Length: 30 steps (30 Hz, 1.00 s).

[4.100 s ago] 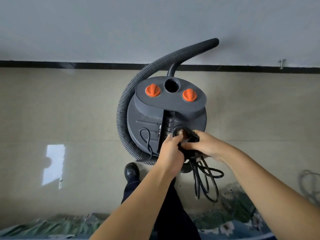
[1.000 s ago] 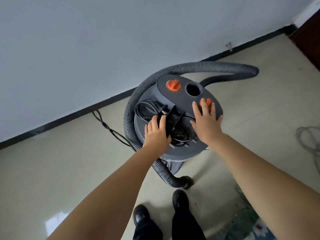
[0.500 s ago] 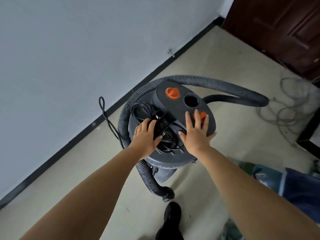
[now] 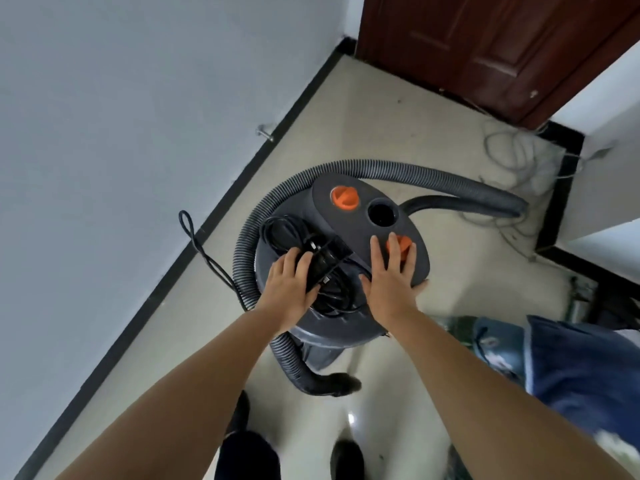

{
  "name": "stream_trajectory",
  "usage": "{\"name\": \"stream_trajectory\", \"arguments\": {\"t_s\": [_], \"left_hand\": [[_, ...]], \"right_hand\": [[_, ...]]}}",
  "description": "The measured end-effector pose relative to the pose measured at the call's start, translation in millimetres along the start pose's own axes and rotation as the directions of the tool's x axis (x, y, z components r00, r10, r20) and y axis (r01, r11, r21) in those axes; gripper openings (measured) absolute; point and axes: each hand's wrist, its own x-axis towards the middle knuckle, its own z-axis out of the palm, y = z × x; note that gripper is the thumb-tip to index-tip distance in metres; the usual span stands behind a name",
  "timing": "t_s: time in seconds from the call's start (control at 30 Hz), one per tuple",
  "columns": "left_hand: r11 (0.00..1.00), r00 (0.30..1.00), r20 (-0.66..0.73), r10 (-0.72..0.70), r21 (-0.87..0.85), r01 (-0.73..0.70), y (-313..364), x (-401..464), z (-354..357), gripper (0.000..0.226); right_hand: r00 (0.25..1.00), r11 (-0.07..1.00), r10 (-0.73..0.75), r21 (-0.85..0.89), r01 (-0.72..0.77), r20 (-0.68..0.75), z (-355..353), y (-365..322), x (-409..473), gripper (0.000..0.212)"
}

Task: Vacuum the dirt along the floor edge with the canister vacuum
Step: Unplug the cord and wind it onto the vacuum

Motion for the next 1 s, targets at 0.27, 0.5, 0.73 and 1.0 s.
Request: {"name": "stream_trajectory", "arguments": {"t_s": [0.27, 0.5, 0.73, 1.0], "left_hand": [[0.955, 0.961, 0.066, 0.269, 0.110, -0.275, 21.8, 111.0, -28.0, 0.063], [0.879, 0.889, 0.142, 0.435, 0.147, -0.453, 35.4, 186.0, -47.6, 0.059], [0.781, 0.802, 0.229, 0.552, 0.194, -0.594, 49.5, 271.1, -65.5, 0.053], [0.595, 0.638, 0.285, 0.716, 0.231, -0.770, 81.1, 355.8, -81.0, 0.074]], "right_hand": [[0.961, 0.949, 0.276, 0.164, -0.270, -0.019, -33.4, 15.1, 54.2, 0.066], [0.919, 0.886, 0.395, 0.266, -0.379, -0.005, -52.1, 23.7, 95.1, 0.065], [0.863, 0.801, 0.503, 0.352, -0.484, 0.042, -79.6, 25.0, 141.9, 0.065], [0.764, 0.649, 0.634, 0.457, -0.609, 0.119, -116.0, 30.8, 187.8, 0.064]]}}
